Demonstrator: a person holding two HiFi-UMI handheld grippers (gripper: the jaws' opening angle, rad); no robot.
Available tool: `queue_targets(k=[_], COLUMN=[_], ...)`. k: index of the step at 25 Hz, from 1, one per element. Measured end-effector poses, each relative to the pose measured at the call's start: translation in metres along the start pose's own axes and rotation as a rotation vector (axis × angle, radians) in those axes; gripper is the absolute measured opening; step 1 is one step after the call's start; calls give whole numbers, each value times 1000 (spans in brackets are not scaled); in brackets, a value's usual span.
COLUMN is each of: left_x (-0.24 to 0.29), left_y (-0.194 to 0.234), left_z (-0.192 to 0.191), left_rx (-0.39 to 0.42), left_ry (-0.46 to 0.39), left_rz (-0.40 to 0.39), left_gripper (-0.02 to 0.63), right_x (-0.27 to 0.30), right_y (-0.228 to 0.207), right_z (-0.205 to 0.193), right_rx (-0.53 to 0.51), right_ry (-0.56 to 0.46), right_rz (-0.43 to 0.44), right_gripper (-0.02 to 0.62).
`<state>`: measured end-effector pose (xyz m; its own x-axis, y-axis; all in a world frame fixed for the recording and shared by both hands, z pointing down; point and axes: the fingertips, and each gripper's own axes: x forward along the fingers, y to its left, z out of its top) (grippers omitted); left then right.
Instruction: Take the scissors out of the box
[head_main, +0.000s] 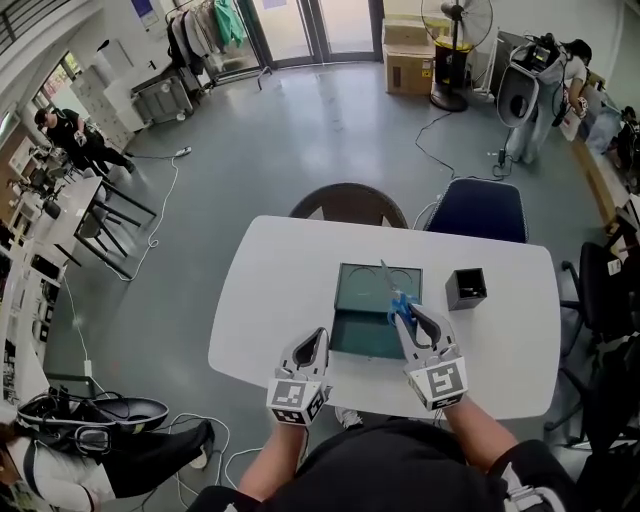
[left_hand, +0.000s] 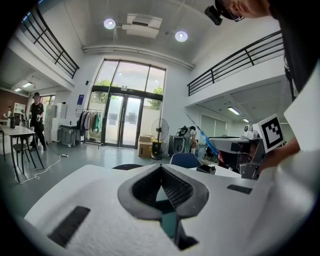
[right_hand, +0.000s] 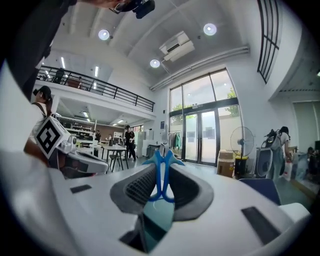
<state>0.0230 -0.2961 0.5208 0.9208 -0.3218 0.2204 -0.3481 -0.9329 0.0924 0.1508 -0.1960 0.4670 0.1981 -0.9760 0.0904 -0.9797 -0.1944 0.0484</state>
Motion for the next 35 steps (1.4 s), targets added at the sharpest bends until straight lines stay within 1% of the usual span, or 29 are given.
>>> queue_targets(k=[8, 14, 19, 22, 26, 35], left_x=[4, 14, 18, 23, 27, 31], left_y=[-9, -16, -19, -23, -25, -31], left_z=[13, 10, 16, 13, 16, 11], left_rx=[5, 23, 27, 34, 32, 29], left_ry=[-14, -22, -26, -30, -36, -33], left_rz=[-16, -47, -57, -73, -75, -88], left_gripper=[8, 8, 8, 8, 8, 8], right_x=[-24, -37, -46, -53, -60, -69], right_y=[-22, -42, -57, -68, -78, -85], right_z=[16, 17, 28, 25, 27, 23], right_rx=[14, 11, 9, 6, -8, -30], right_ry=[-62, -82, -107, -107, -118, -131], right_rz=[-89, -144, -185, -214, -248, -273], right_gripper=[92, 92, 93, 93, 92, 92])
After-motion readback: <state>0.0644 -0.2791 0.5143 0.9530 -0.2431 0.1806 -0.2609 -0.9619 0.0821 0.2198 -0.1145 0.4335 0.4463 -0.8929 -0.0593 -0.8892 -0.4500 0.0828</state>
